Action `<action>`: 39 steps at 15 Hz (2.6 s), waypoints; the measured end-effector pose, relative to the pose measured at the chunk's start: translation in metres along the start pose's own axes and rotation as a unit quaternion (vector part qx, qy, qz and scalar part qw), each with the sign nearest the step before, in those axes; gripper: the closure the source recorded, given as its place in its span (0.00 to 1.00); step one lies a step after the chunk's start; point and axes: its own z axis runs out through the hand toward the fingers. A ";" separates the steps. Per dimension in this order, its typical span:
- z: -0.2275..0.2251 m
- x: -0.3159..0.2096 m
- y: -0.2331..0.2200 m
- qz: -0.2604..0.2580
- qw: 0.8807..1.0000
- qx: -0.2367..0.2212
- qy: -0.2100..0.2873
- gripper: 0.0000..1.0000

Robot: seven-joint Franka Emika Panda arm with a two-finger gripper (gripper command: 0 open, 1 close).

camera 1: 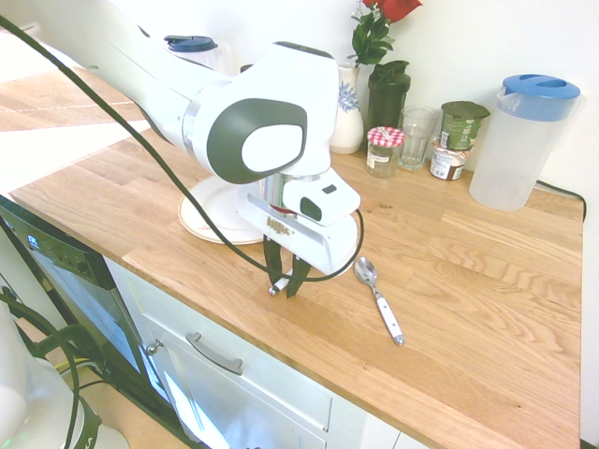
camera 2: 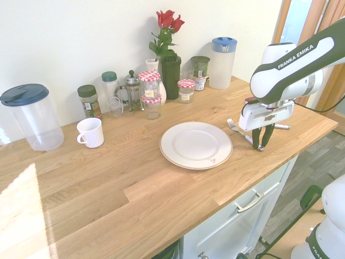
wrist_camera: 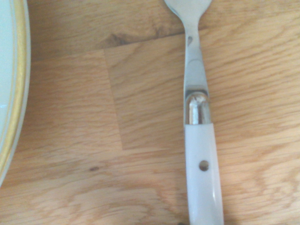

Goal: Put the fork into the plate

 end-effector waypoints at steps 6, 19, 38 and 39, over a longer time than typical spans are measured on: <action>-0.001 0.002 -0.001 0.001 1.000 0.004 0.006 1.00; -0.072 -0.020 -0.091 -0.040 0.996 0.073 0.037 1.00; -0.045 -0.144 -0.099 -0.141 0.989 0.030 0.011 1.00; -0.043 -0.144 -0.099 -0.142 0.989 0.028 0.010 1.00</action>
